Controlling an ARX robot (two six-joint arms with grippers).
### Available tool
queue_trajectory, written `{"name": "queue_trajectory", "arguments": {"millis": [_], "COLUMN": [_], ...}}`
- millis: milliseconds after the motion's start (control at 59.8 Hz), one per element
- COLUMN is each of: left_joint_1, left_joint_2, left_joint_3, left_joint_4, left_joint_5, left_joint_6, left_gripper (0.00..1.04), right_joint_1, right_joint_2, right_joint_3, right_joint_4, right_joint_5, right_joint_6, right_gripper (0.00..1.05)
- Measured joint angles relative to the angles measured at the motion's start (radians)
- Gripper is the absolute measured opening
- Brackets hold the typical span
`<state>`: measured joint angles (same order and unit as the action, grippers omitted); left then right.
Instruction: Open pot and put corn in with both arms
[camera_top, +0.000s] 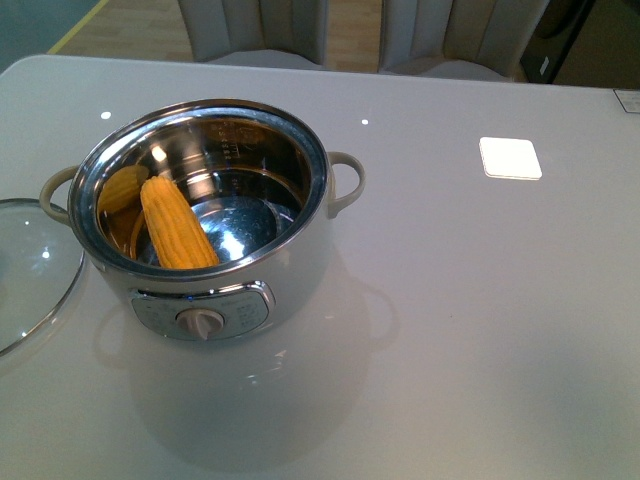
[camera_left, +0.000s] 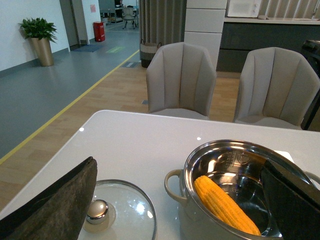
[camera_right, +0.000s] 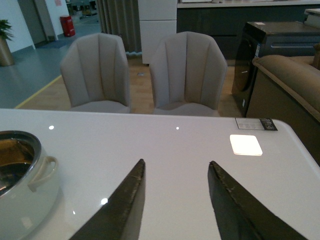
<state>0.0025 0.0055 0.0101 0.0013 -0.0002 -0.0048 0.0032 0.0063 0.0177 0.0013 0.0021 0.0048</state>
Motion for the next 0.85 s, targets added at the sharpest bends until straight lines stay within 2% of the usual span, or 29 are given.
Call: {"name": "queue_trajectory", "arguments": {"millis": [318,853], "left_joint_1": [0.0,0.0], "left_joint_2": [0.0,0.0], "left_joint_3": [0.0,0.0], "left_joint_4": [0.0,0.0], "left_joint_5": [0.0,0.0], "left_joint_6": [0.0,0.0], "left_gripper": [0.98,0.98], "right_joint_1": [0.0,0.0], "right_joint_2": [0.0,0.0], "right_joint_3": [0.0,0.0], "right_joint_4": [0.0,0.0], "right_joint_5": [0.0,0.0], "right_joint_6": [0.0,0.0], "right_gripper": [0.97,0.96]}}
